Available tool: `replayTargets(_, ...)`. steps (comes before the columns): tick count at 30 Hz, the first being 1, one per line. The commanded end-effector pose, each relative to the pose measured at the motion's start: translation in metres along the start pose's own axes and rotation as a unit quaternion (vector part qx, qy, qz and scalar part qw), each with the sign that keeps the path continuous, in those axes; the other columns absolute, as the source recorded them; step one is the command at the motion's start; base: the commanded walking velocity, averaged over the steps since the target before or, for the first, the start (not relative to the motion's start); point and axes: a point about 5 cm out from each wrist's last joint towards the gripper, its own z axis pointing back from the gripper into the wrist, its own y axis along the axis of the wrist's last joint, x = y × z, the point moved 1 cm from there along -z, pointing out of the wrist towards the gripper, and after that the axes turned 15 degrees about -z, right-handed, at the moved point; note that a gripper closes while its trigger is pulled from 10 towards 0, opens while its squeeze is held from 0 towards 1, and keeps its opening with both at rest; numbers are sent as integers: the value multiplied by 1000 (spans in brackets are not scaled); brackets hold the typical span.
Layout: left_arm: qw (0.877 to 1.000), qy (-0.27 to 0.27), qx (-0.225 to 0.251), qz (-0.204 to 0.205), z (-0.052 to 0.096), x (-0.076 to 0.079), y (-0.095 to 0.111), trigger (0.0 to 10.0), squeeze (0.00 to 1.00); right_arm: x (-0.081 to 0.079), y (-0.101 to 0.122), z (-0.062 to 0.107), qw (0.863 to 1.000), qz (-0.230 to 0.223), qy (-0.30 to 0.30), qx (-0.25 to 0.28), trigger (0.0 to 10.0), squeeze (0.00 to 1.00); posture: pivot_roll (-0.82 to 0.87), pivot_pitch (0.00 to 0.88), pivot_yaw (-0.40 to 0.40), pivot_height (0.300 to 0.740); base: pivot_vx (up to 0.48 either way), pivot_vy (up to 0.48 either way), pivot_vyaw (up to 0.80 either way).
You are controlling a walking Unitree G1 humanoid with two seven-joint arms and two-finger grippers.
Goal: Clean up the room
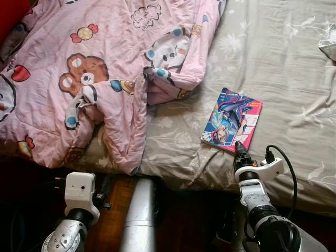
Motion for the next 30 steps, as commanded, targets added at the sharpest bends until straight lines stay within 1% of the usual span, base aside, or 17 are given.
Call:
replayTargets(1,1000,-2,-25,-11,7,-1,-8,10000,0,16,-8,9,1000,-2,-24,-13,0,0,342,602,163,612,0,0,0)
replayTargets(10,999,-9,-29,-16,7,1,-12,10000,0,17,-8,10,1000,9,-23,-16,0,0,332,599,160,612,0,0,0)
replayTargets(12,999,-9,-28,-15,3,2,-13,10000,0,16,-6,10,999,21,-19,-16,0,0,324,592,155,612,0,0,0)
replayTargets(14,999,-9,-28,-15,3,3,-13,10000,0,16,-6,10,999,23,-19,-17,0,0,324,592,155,612,0,0,0)
replayTargets(16,1000,-8,-27,-13,-2,2,-15,10000,0,14,-4,9,999,40,-16,-16,0,0,305,566,142,612,0,0,0)
replayTargets(17,1000,-7,-27,-11,-7,3,-17,10000,0,12,-3,7,998,56,-11,-15,0,0,291,546,132,612,0,0,0)
replayTargets(18,1000,-7,-28,-10,-8,4,-20,10000,0,11,-2,7,998,63,-8,-14,0,0,291,546,132,612,0,0,0)
replayTargets(19,999,-9,-33,-9,-11,7,-25,10000,0,10,-3,7,997,76,-2,-22,0,0,268,509,119,612,0,0,0)
replayTargets(20,999,-9,-33,-9,-11,7,-25,10000,0,10,-3,7,997,76,-2,-22,0,0,268,509,119,612,0,0,0)
replayTargets(22,999,-13,-46,-3,-21,13,-39,10000,0,6,-3,6,994,101,11,-28,0,0,228,449,90,612,0,0,0)
replayTargets(23,999,-11,-52,2,-28,15,-44,10000,0,0,0,3,993,111,24,-23,0,0,214,419,78,612,0,0,0)
replayTargets(24,998,-10,-54,6,-30,16,-46,10000,0,-4,2,1,991,128,30,-18,0,0,210,410,74,612,0,0,0)
replayTargets(26,998,-6,-58,13,-37,17,-50,10000,0,-9,7,-1,988,149,28,-6,0,0,199,383,58,612,0,0,0)
replayTargets(27,998,-7,-64,16,-41,18,-54,10000,0,-13,8,-3,988,151,35,-2,10000,0,187,357,45,612,0,0,0)
replayTargets(28,998,-7,-64,16,-41,18,-54,10000,0,-13,8,-3,988,151,35,-2,10000,0,187,357,45,612,0,0,0)
replayTargets(29,997,-11,-80,17,-47,22,-65,10000,0,-17,8,-4,985,165,44,-4,10000,0,168,311,28,612,0,0,0)
replayTargets(30,996,-11,-85,18,-50,23,-69,10000,0,-17,8,-5,984,170,45,-6,10000,0,168,311,28,612,0,0,0)
